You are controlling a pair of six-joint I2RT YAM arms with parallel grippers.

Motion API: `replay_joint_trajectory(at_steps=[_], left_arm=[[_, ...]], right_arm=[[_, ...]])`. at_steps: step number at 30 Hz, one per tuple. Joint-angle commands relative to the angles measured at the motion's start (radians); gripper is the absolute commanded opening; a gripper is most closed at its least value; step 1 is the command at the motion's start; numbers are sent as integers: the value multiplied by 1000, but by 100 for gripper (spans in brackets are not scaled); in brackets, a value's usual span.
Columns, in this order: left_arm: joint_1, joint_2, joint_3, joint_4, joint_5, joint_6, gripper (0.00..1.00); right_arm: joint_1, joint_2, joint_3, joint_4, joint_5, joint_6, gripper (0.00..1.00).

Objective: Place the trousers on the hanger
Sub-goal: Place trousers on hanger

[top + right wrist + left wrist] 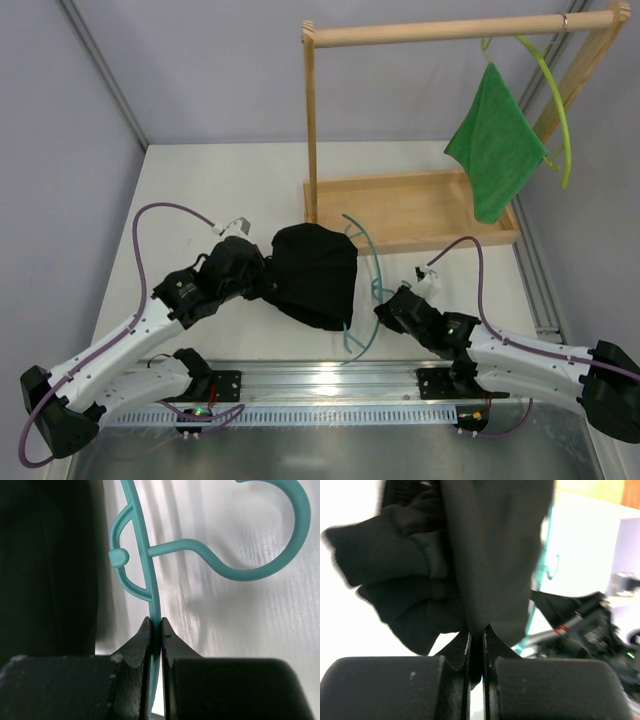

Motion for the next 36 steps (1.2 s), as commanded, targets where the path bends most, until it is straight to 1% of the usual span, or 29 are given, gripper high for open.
replay_joint_trajectory(at_steps=[1,2,3,4,7,8,10,13,15,19,20,21,22,24,25,26,28,29,30,31,32,34,35,36], left_arm=[[12,-48,30,-70,-261,40,0],[15,-42,16,-88,-326,34,0],[19,-37,-30,-91,-329,15,0],[23,-31,-53,-89,-319,3,0],[24,7,-174,-5,-256,-35,0],[24,41,-193,16,-245,-46,0],[24,87,-240,33,-224,-72,0],[27,156,-262,49,-237,-80,0],[29,183,-260,56,-253,-77,0],[55,246,-253,101,-262,-53,2],[59,259,-236,98,-259,-49,9],[61,274,-221,65,-257,-46,13],[59,285,-202,38,-257,-42,23],[59,279,-132,-46,-289,-36,32],[58,254,-107,-130,-308,-28,40],[58,238,-45,-167,-344,-11,42],[55,183,25,-250,-375,10,44],[53,165,55,-253,-377,23,44],[53,147,98,-232,-354,64,44],[52,116,105,-136,-307,91,44],[52,102,103,-65,-209,111,44],[50,93,50,77,-120,129,44],[52,107,24,221,-31,132,44],[52,122,4,272,3,129,44]], right_arm=[[-5,-48,-1,-268,178,68,4],[-6,-60,5,-291,174,55,4],[-5,-77,11,-311,177,54,4],[-5,-88,17,-317,184,42,4],[-3,-140,49,-326,177,-27,4],[-3,-175,57,-317,167,-68,4],[-3,-205,86,-338,155,-87,4],[-3,-243,118,-378,158,-99,4],[-5,-260,121,-375,140,-113,4],[-2,-301,92,-284,89,-145,4],[-3,-312,89,-274,83,-150,4],[-3,-323,91,-275,83,-153,4],[-2,-326,98,-288,89,-157,4],[0,-324,117,-309,95,-171,4],[-2,-320,138,-327,95,-189,4],[0,-315,150,-338,97,-197,4],[0,-306,179,-361,103,-215,4],[0,-303,190,-371,104,-220,4],[0,-300,199,-378,104,-225,4],[0,-294,221,-393,107,-238,4],[0,-292,235,-403,112,-243,4],[0,-288,273,-433,129,-255,4],[0,-283,288,-447,137,-268,4],[1,-281,305,-459,146,-272,4]])
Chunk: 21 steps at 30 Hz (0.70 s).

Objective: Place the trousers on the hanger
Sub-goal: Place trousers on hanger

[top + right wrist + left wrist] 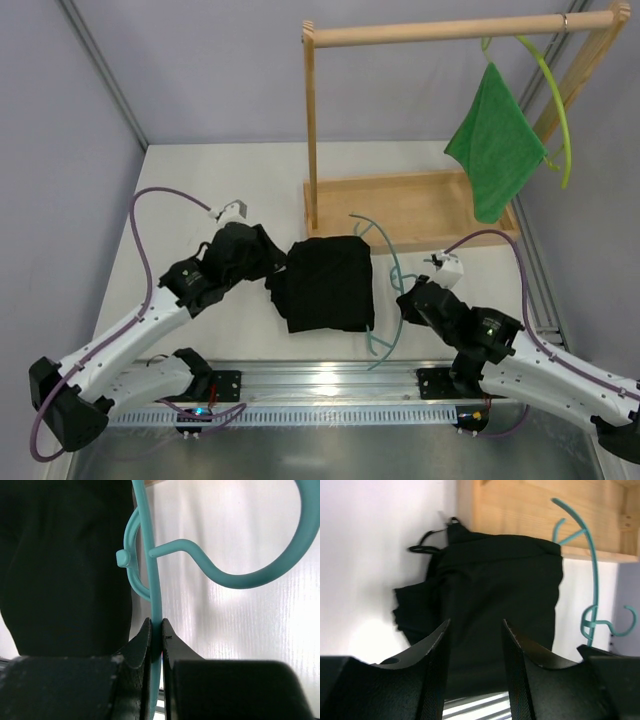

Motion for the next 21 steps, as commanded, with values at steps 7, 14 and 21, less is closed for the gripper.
replay_joint_trajectory(at_steps=[7,14,21], left_arm=[[1,279,-218,623,343,13,43],[-4,421,-245,770,408,-38,40],[-5,451,-184,683,383,-13,41]], right_arm=[[-1,-3,207,-41,84,-118,4],[-2,-27,281,20,54,-219,4],[-1,25,391,-49,70,-267,4]])
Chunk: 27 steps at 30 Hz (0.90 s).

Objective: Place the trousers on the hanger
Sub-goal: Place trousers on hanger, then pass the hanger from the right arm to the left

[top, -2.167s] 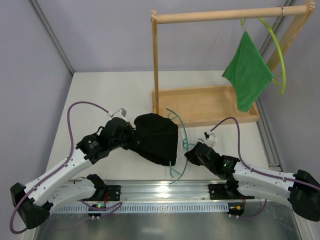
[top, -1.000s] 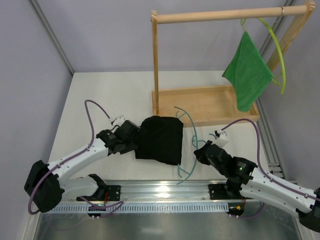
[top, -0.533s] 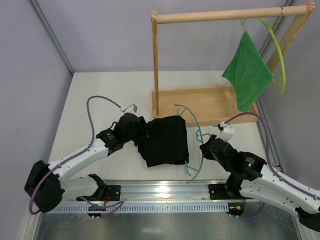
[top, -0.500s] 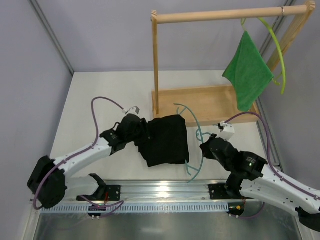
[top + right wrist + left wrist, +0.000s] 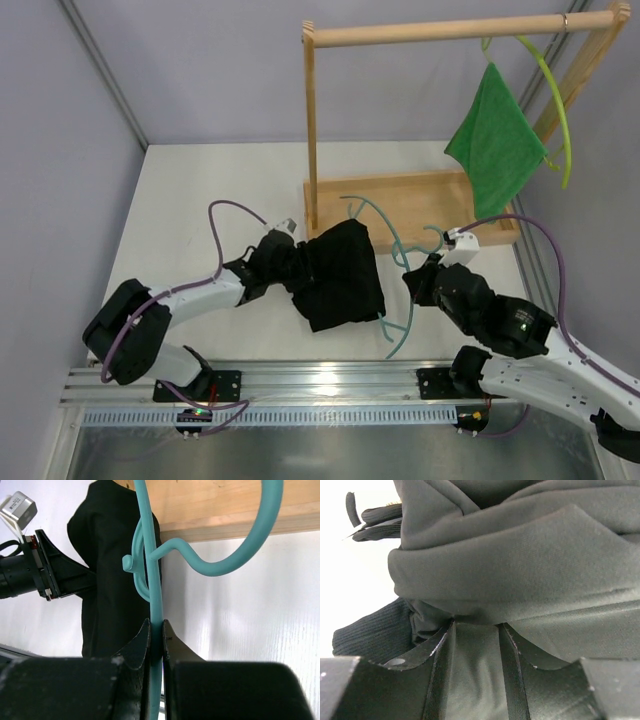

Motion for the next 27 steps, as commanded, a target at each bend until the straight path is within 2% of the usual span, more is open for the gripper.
replay_joint_trajectory(at_steps=[1,7,11,16,21,24,27], left_arm=[[-2,30,61,-26,-8,20,41],[-2,-10,107,-94,-2,18,46],[-2,-122,194,-189,-15,44,57],[-2,-269,322,-276,-24,34,66],[-4,-268,356,-113,82,-205,76],[-15,-188,374,-13,116,-313,80],[-47,-90,443,10,113,-345,82]], right_arm=[[0,19,118,27,48,-57,4],[-2,108,300,-141,120,-140,4],[-2,114,328,-139,108,-165,4],[0,120,343,-130,111,-183,4],[0,129,351,-108,106,-200,4],[0,137,359,-96,95,-203,4],[0,142,360,-87,83,-203,4]])
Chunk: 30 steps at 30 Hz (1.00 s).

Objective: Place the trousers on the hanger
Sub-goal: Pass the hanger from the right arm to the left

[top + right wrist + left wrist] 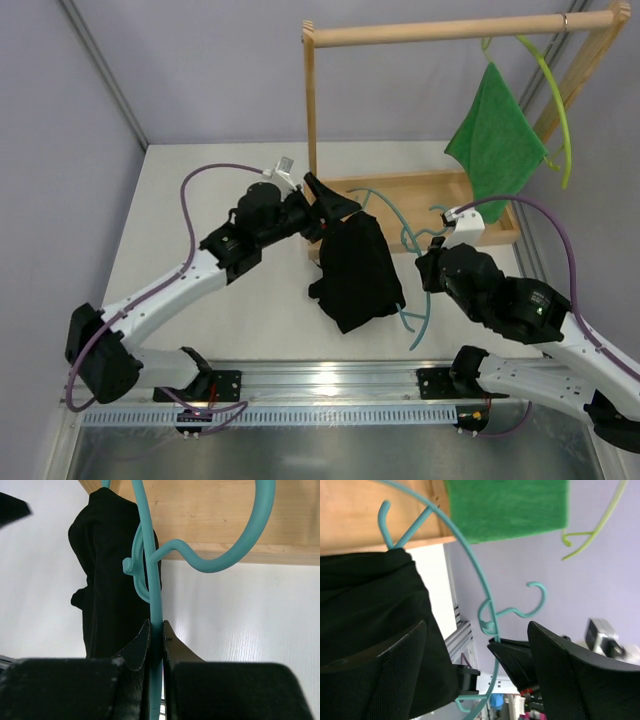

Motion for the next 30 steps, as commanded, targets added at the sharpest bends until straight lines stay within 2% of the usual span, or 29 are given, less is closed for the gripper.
replay_joint_trajectory(at_steps=[1,3,10,16,19,22,23,25,26,29,30], left_arm=[[-35,107,87,61,35,-116,82],[-55,183,123,78,31,-139,84],[-84,357,150,323,81,-290,86],[-104,435,189,357,87,-310,84],[-107,469,199,398,107,-337,71],[-106,494,209,461,142,-371,42],[-106,501,207,489,143,-383,27],[-106,506,209,507,148,-406,12],[-106,506,212,512,150,-411,1],[-107,500,215,517,150,-417,0],[-109,497,215,524,145,-420,0]], right_arm=[[-2,-6,63,113,5,-11,4],[-2,-1,66,121,-9,-10,4],[1,22,73,130,-35,-10,4],[1,37,73,136,-59,-22,4],[1,50,76,139,-84,-29,4],[1,47,76,144,-99,-29,4],[0,41,74,148,-101,-26,4],[1,27,59,153,-102,-20,4],[0,7,41,163,-105,-13,4],[1,-34,-2,183,-124,-3,4],[1,-50,-15,191,-135,0,9]])
